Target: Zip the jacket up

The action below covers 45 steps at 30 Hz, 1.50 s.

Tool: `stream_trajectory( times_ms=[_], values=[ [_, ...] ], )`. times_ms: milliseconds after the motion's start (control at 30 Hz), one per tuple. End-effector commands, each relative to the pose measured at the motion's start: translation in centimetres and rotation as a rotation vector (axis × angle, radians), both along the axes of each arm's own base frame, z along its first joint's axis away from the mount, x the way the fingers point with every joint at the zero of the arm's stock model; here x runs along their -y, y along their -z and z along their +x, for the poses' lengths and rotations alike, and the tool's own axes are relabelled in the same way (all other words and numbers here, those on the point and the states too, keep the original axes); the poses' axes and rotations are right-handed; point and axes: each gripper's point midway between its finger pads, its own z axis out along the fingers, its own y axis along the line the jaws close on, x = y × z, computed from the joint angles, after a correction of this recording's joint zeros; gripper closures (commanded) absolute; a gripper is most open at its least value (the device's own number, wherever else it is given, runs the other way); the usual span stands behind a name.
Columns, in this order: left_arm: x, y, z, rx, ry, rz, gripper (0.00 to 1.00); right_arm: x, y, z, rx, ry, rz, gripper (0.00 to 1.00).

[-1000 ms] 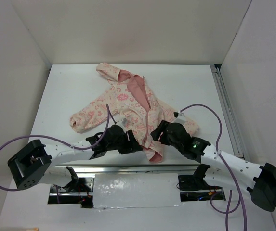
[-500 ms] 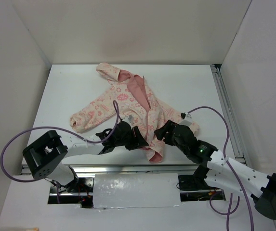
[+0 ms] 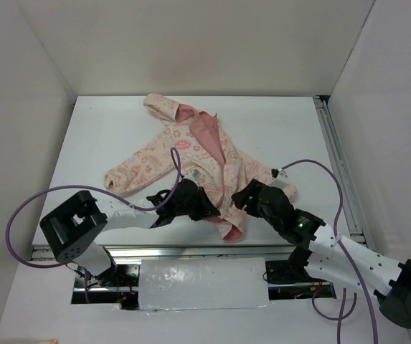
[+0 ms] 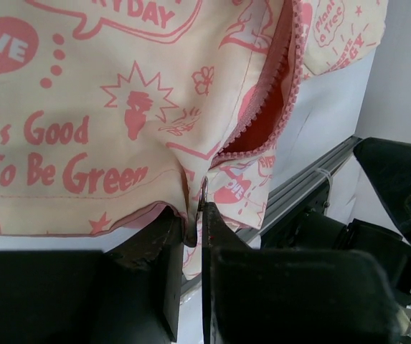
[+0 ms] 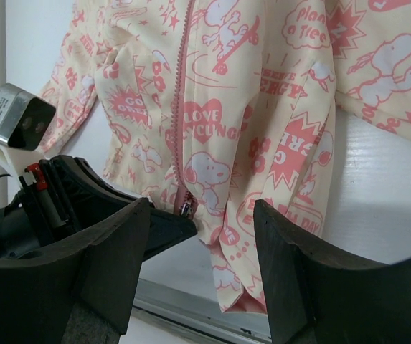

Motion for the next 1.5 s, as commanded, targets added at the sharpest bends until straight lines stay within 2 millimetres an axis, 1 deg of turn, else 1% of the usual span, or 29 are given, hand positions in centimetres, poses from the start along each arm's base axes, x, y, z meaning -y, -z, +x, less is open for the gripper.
stream_trajectory(
  times_ms=[0, 67, 100, 200, 267, 300, 333, 367, 400, 600, 633, 667, 767, 900, 1000, 1033, 1067, 1133, 1167, 1267, 1333, 1400, 1467],
  values=[
    [1.1, -2.4, 1.9, 0.076, -0.006, -0.046, 1.00, 0.9, -0.2, 0.4, 0.011, 0.053, 0.000, 0.34],
    [0.9, -2.8, 2.1, 0.098, 0.003, -0.042, 1.00, 1.1, -0.1, 0.4, 0.011, 0.062, -0.003, 0.34],
    [0.8, -3.5, 2.2, 0.139, 0.022, -0.044, 1.00, 1.1, -0.1, 0.4, 0.015, 0.059, -0.004, 0.34],
    [0.8, -4.5, 2.5, 0.193, 0.046, -0.033, 1.00, 1.2, 0.0, 0.5, 0.018, 0.061, -0.004, 0.34],
    [0.7, -4.7, 2.6, 0.202, 0.065, -0.003, 0.86, 1.1, -0.1, 0.5, 0.020, 0.055, -0.009, 0.34],
    [0.7, -4.6, 2.5, 0.202, 0.077, 0.005, 0.86, 1.1, 0.0, 0.4, 0.018, 0.052, -0.012, 0.34],
    [0.8, -4.6, 2.4, 0.211, 0.092, 0.006, 0.77, 1.1, 0.0, 0.4, 0.017, 0.055, -0.012, 0.34],
    [0.9, -4.6, 2.3, 0.215, 0.103, -0.001, 0.74, 1.2, 0.1, 0.5, 0.015, 0.056, -0.020, 0.34],
    [1.0, -4.3, 2.0, 0.213, 0.121, -0.001, 0.70, 1.2, 0.2, 0.4, 0.012, 0.054, -0.020, 0.34],
    [1.3, -3.5, 1.4, 0.201, 0.170, 0.001, 0.67, 0.8, 0.3, 0.4, 0.012, 0.036, -0.021, 0.34],
    [1.2, -3.5, 1.4, 0.205, 0.175, 0.004, 0.66, 0.8, 0.3, 0.5, 0.011, 0.037, -0.026, 0.34],
    [1.3, -3.6, 1.3, 0.215, 0.184, -0.002, 0.61, 0.7, 0.3, 0.5, 0.010, 0.032, -0.023, 0.34],
    [1.0, -3.6, 0.9, 0.221, 0.191, -0.007, 0.58, 0.5, 0.4, 0.5, 0.007, 0.025, -0.026, 0.34],
    [0.7, -3.7, 0.7, 0.227, 0.190, -0.014, 0.59, 0.3, 0.5, 0.6, 0.005, 0.022, -0.027, 0.34],
    [0.5, -3.5, 0.6, 0.232, 0.191, -0.012, 0.66, 0.3, 0.6, 0.6, 0.002, 0.018, -0.031, 0.34],
    [0.4, -3.4, 0.7, 0.226, 0.184, -0.007, 0.71, 0.2, 0.4, 0.7, 0.004, 0.018, -0.030, 0.34],
    [0.4, -3.2, 0.7, 0.228, 0.184, -0.002, 0.72, 0.2, 0.6, 0.6, 0.003, 0.017, -0.033, 0.34],
    [0.6, -3.3, 0.8, 0.229, 0.187, -0.001, 0.78, 0.2, 0.6, 0.6, 0.002, 0.017, -0.033, 0.34],
    [0.7, -3.3, 0.8, 0.231, 0.190, -0.002, 0.79, 0.2, 0.6, 0.7, 0.001, 0.019, -0.034, 0.34],
    [0.8, -3.2, 1.1, 0.230, 0.182, 0.000, 0.79, 0.2, 0.6, 0.7, 0.002, 0.018, -0.035, 0.34],
    [1.0, -3.3, 1.4, 0.233, 0.172, -0.001, 0.76, 0.1, 0.6, 0.7, 0.000, 0.014, -0.035, 0.35],
    [1.2, -3.3, 1.8, 0.236, 0.166, -0.003, 0.71, 0.2, 0.5, 0.6, 0.000, 0.014, -0.033, 0.34],
    [1.4, -3.5, 2.2, 0.244, 0.161, 0.001, 0.69, 0.2, 0.6, 0.6, -0.002, 0.016, -0.036, 0.34]
  ],
)
